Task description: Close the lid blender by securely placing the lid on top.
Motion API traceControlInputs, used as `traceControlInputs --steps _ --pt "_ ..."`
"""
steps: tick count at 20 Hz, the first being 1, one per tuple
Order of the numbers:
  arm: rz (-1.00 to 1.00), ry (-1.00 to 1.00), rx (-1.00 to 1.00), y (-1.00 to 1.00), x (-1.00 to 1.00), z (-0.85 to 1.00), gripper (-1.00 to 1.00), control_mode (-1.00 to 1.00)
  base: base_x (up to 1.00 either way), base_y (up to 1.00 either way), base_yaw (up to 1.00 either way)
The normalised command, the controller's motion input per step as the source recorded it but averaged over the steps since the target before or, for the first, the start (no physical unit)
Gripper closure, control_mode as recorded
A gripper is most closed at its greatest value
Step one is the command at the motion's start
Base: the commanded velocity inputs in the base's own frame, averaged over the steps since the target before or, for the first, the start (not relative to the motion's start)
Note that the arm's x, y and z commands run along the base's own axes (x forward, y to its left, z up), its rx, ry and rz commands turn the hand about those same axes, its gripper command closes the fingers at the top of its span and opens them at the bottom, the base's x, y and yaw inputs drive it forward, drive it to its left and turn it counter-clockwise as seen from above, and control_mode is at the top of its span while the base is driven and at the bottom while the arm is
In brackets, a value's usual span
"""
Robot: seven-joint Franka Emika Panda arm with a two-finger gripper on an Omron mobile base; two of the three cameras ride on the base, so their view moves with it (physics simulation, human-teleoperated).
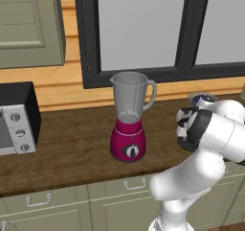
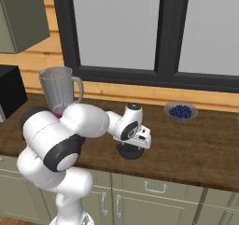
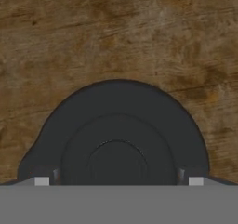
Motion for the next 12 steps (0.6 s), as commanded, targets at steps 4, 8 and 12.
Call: traceControlInputs --steps 4,8,12 --pt "0.0 0.0 0.0 0.0 0.17 -0.22 -1.0 -1.0 0.0 0.0 0.0" --pt "0.0 0.0 0.0 0.0 0.01 -0.29 1.0 -1.0 0.0 0.0 0.0" --pt "0.0 0.0 0.0 0.0 0.0 -0.29 1.0 -1.0 0.0 0.0 0.0"
